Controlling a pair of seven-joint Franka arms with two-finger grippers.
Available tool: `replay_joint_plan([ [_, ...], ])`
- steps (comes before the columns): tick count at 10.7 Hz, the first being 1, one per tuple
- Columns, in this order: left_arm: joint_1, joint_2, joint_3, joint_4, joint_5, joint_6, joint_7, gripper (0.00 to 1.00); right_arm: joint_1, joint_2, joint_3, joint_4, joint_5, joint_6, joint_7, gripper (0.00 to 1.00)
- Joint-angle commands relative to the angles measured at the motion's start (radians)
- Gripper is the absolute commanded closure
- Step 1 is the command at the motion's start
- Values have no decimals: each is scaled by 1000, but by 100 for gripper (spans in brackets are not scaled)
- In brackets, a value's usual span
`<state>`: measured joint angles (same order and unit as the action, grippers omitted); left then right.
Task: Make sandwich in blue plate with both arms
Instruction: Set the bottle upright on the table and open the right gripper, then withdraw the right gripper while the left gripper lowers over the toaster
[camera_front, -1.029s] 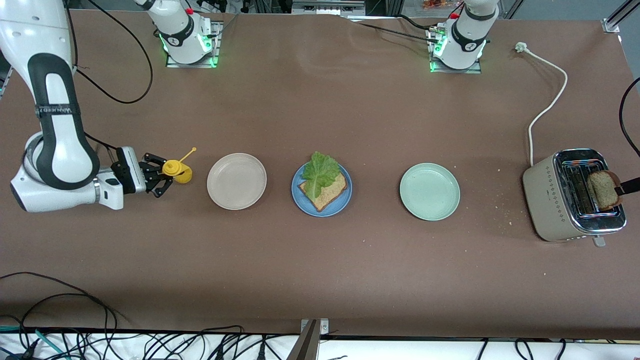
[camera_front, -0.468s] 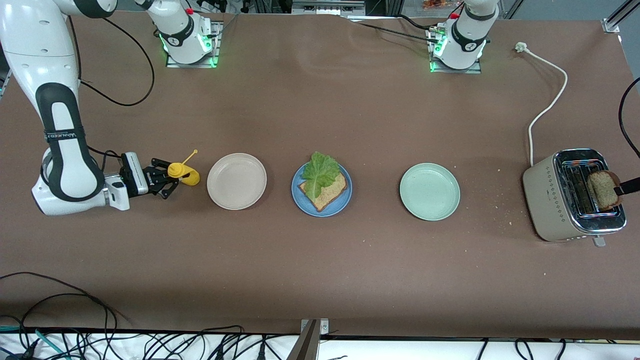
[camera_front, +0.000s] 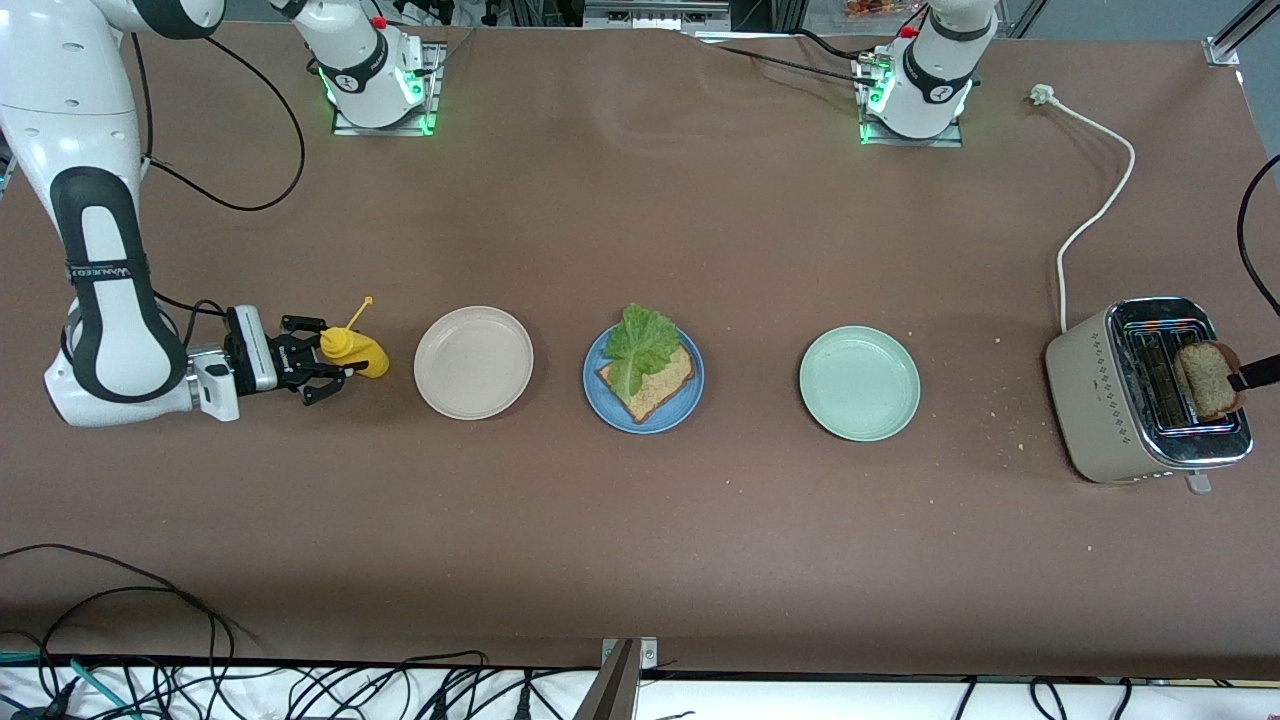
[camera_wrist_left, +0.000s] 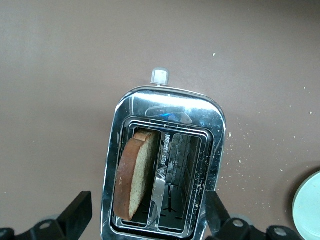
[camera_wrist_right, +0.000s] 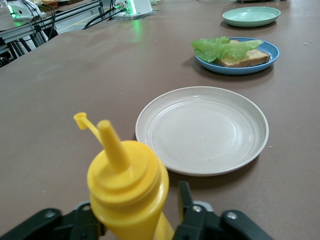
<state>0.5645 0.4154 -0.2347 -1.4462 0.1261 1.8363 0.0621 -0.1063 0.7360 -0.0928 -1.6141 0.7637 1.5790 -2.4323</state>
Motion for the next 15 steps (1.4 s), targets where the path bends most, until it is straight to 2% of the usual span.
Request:
replay_joint_plan([
  [1,3,-4,-5,-5,26,6,15,0,-39,-3,15,46,14,-22,4,0],
  [2,3,-4,-3,-5,26,6,15,0,-53,-3,10,109,-3,-24,18,0],
  [5,21,20,-3,0,27,9,21,0,-104,-10,-13,132,-56,-31,171,0],
  [8,34,63,-3,3,27,46,21,0,-145,-18,-25,135,-55,-71,434,0],
  [12,54,131,-2,3,27,141,21,0,-150,-35,-42,261,-66,-181,833,0],
  [15,58,152,-3,1,20,149,19,0,-147,-72,-36,328,-107,-232,1098,0],
])
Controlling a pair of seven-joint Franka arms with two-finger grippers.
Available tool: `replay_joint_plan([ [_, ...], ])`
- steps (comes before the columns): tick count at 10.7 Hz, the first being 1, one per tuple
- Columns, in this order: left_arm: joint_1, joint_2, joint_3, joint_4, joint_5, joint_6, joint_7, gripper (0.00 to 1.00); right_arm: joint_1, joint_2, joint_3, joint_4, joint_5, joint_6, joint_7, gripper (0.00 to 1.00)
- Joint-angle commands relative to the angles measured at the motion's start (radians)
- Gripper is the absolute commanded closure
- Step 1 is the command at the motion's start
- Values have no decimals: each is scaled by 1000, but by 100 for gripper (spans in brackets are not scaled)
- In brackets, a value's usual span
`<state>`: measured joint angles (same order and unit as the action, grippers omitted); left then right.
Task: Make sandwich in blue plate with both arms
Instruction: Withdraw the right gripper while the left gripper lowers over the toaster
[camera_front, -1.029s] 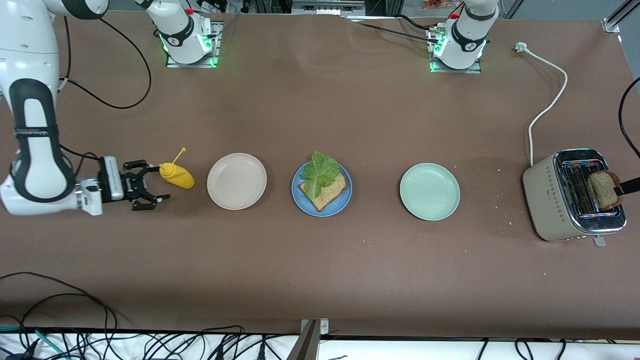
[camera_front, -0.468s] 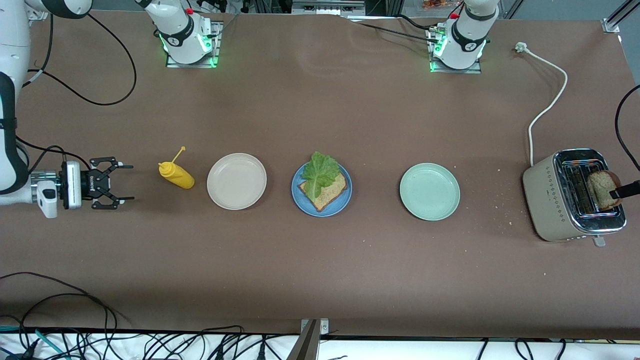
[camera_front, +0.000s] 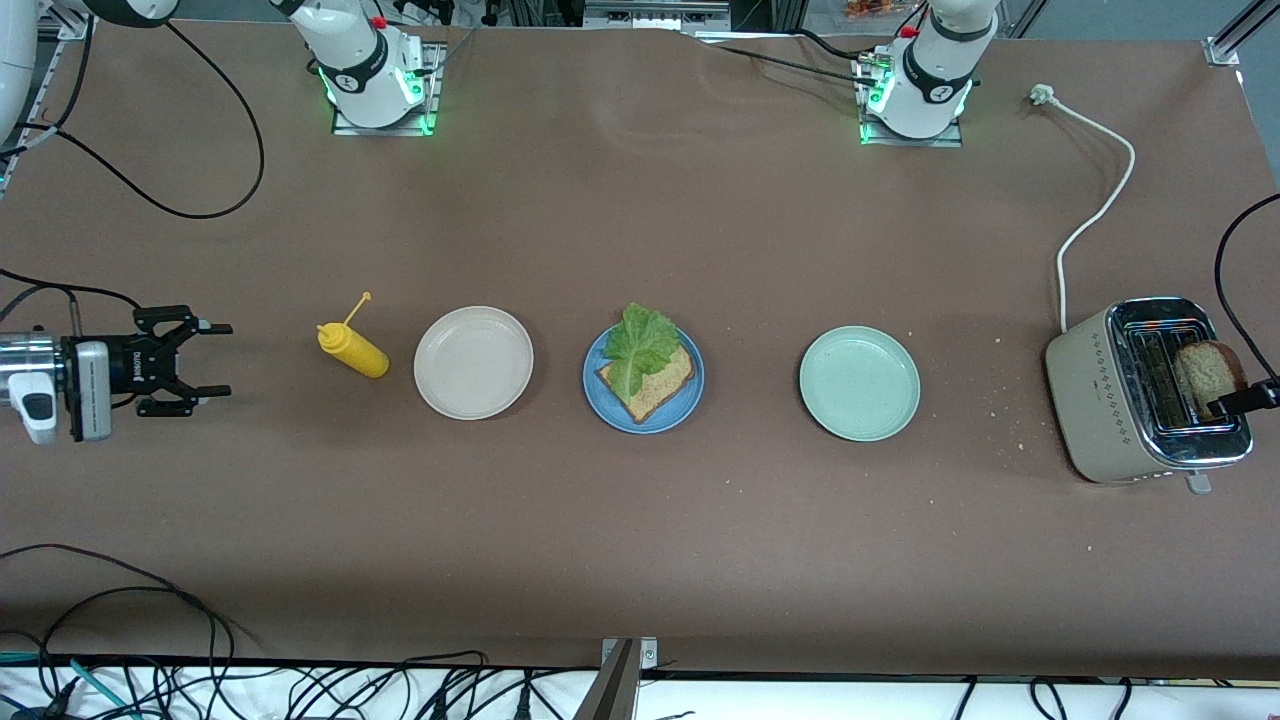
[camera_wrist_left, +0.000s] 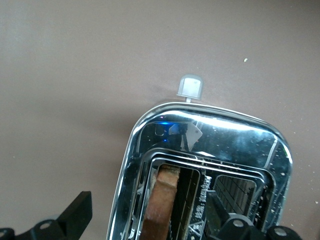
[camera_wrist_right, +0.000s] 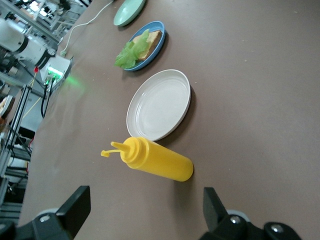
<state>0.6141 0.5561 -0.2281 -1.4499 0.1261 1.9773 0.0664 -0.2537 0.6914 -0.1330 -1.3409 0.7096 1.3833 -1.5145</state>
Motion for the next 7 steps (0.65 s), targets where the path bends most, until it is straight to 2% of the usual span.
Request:
replay_joint_plan([
  [1,7,10,-10,-1,18,2,15,1,16,-61,9,58,-91,-35,268,0],
  [3,4,7,-11,-3,18,-20,10,1,63,-117,3,60,-186,-35,391,0],
  [5,3,5,-16,-3,15,-57,6,1,125,-198,-2,54,-324,-33,594,0],
  [6,1,4,-17,-3,15,-69,6,3,158,-244,-2,39,-381,-33,720,0],
  [7,1,5,-17,-3,15,-83,3,12,175,-294,7,-2,-435,-23,835,0],
])
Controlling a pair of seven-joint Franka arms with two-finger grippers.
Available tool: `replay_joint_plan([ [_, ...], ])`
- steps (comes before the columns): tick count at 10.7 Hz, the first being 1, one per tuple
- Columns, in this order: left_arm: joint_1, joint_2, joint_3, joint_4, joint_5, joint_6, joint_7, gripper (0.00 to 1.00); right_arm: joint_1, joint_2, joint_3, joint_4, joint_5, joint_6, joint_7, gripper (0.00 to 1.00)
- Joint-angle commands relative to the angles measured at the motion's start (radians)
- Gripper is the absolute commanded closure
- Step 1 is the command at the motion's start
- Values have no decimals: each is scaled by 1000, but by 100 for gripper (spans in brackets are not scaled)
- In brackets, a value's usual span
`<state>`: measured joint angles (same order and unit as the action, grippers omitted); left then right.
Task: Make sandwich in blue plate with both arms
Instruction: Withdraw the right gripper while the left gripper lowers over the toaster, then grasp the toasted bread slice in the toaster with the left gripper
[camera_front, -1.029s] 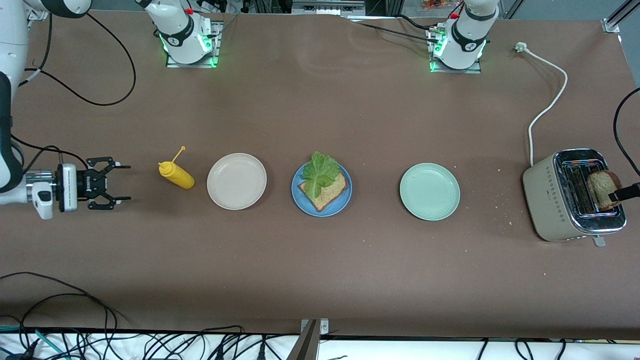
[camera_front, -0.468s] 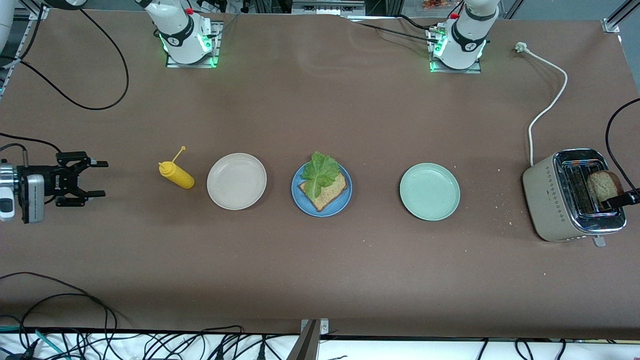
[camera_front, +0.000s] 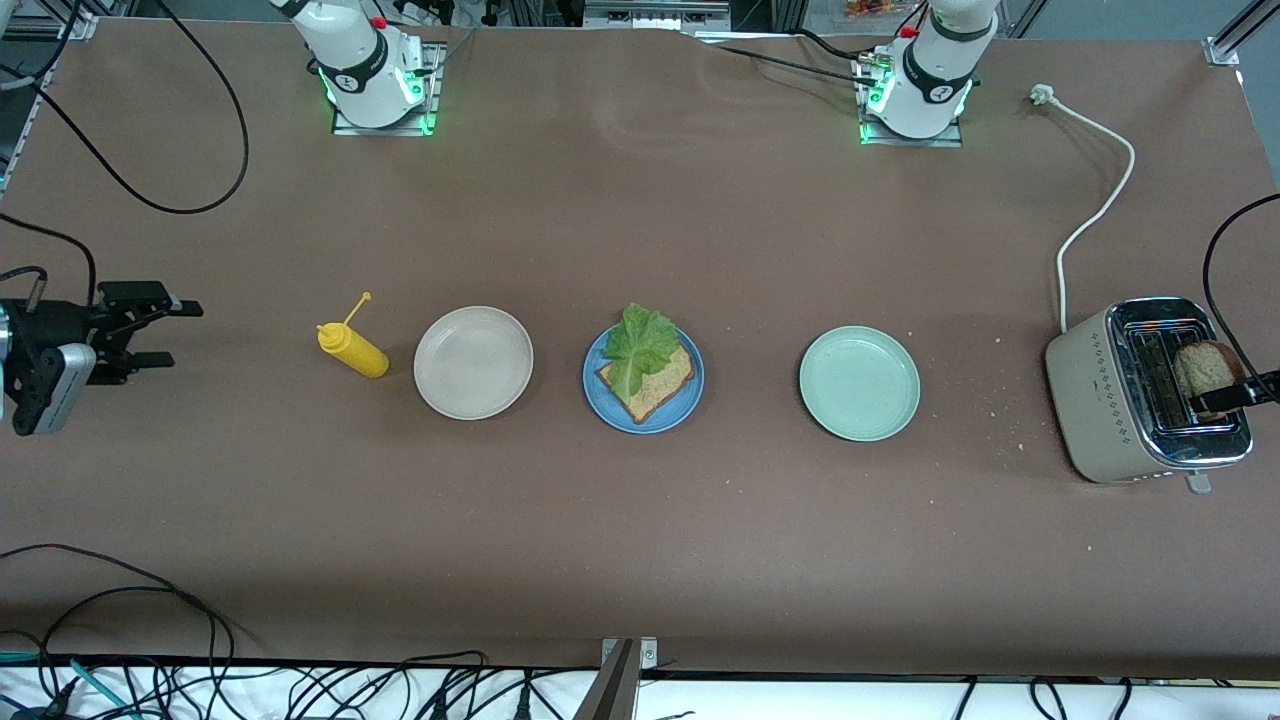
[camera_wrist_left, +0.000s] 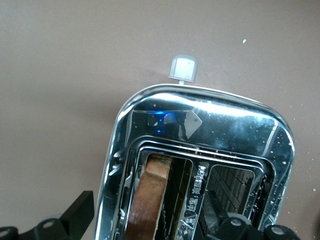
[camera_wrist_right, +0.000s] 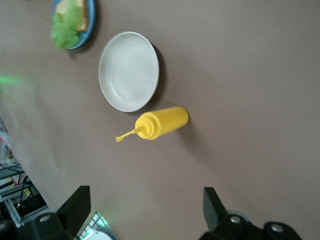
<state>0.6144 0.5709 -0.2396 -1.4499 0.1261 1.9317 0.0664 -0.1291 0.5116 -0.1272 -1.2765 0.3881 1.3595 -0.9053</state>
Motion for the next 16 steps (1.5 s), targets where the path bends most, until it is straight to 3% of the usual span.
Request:
replay_joint_plan([
  [1,1,-9,-6,-4,15,-49,1,28,65,-173,14,-131,-164,35,367,0],
  [2,-1,-9,-6,-4,15,-54,1,47,69,-241,52,-211,-225,87,511,0],
  [3,-1,-11,-6,-3,15,-74,1,80,69,-319,90,-321,-282,161,671,0],
  [4,-1,-11,-7,-3,13,-83,1,93,69,-402,125,-425,-314,244,819,0],
  [5,-2,-13,-7,-3,13,-86,0,100,72,-477,135,-516,-322,324,958,0],
  [8,-2,-26,-7,9,17,-111,6,100,130,-580,135,-529,-409,333,1043,0],
  [11,-2,-95,-17,16,15,-166,6,100,158,-549,126,-352,-387,173,1046,0],
  [16,-7,-152,-110,155,9,-368,-32,100,161,-510,126,-319,-384,150,1056,0],
])
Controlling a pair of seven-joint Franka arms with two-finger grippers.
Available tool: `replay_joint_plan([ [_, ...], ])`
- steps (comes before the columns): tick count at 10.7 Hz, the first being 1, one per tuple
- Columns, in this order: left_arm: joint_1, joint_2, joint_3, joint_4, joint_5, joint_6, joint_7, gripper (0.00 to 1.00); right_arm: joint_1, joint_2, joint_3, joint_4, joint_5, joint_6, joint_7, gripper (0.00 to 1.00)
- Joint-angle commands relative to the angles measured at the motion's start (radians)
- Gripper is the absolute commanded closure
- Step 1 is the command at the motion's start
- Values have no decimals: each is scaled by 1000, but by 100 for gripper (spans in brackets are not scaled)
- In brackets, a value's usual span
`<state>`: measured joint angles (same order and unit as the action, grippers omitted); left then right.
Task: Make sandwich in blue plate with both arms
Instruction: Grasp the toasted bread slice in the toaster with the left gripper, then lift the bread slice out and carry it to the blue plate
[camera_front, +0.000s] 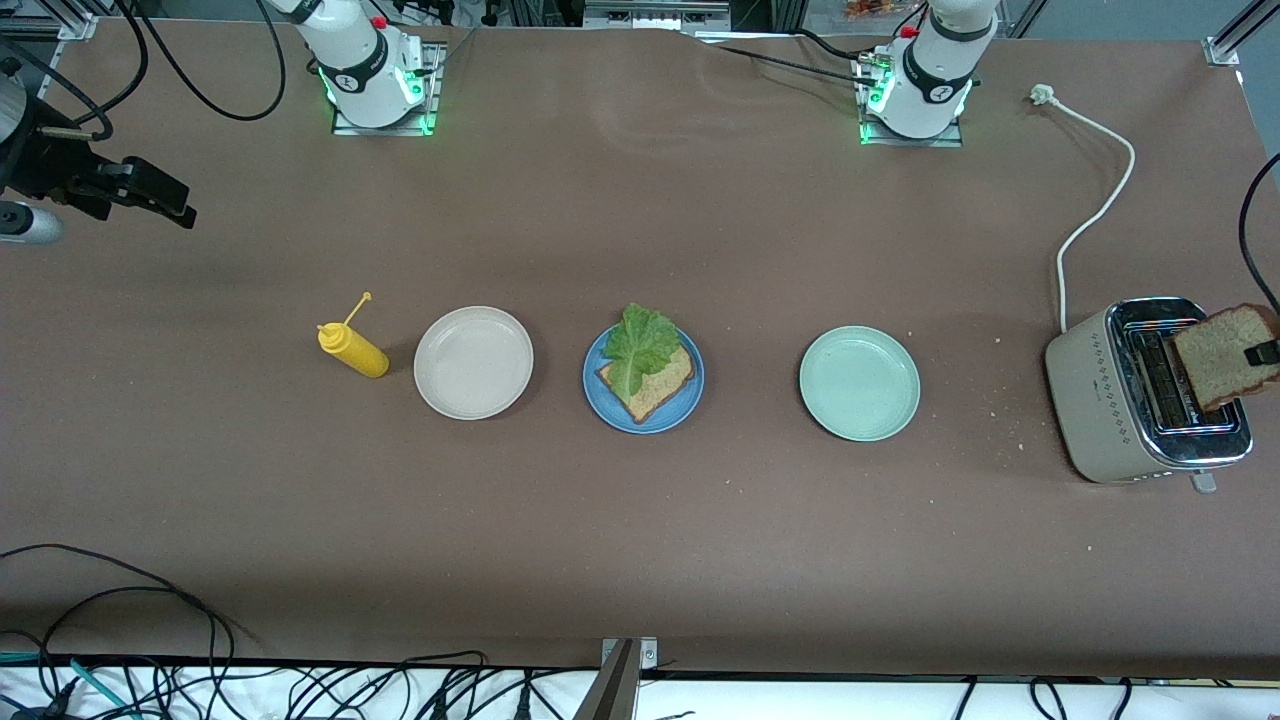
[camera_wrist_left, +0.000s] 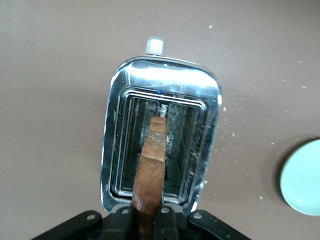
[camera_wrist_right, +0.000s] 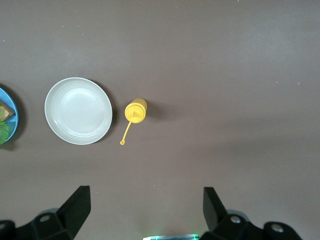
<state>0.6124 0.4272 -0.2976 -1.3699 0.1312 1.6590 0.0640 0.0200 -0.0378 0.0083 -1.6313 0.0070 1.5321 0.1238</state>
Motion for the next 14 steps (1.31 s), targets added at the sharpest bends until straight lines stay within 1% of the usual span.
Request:
replay_joint_plan([
  [1,-5,-8,-87,96,2,-138,-85,100,12,42,-10,37,-1,-21,28,0],
  [2,-5,-8,-130,106,1,-178,-140,100,11,41,-10,38,14,-23,27,0],
  [3,-3,-8,-171,106,-20,-191,-211,100,11,42,-10,38,19,-21,20,0],
  [5,-5,-1,-181,97,-184,-191,-327,100,8,42,-11,38,27,-10,22,0],
  [6,-9,4,-181,83,-244,-186,-351,100,8,44,-10,41,40,-9,20,0],
  [7,-34,19,-182,74,-278,-182,-378,100,5,73,-14,38,51,-9,14,0],
  [8,-78,31,-181,71,-315,-165,-436,100,3,85,-25,62,53,-10,26,0],
  [10,-182,59,-181,51,-375,-76,-597,100,5,81,-24,131,42,-21,22,0],
  [11,-236,71,-181,45,-408,-24,-675,100,3,78,-34,145,41,-23,20,0],
  [13,-368,103,-181,32,-421,101,-844,100,3,81,-94,148,53,-20,13,0],
  [14,-431,114,-181,16,-420,193,-925,100,1,87,-118,146,53,-17,8,0],
])
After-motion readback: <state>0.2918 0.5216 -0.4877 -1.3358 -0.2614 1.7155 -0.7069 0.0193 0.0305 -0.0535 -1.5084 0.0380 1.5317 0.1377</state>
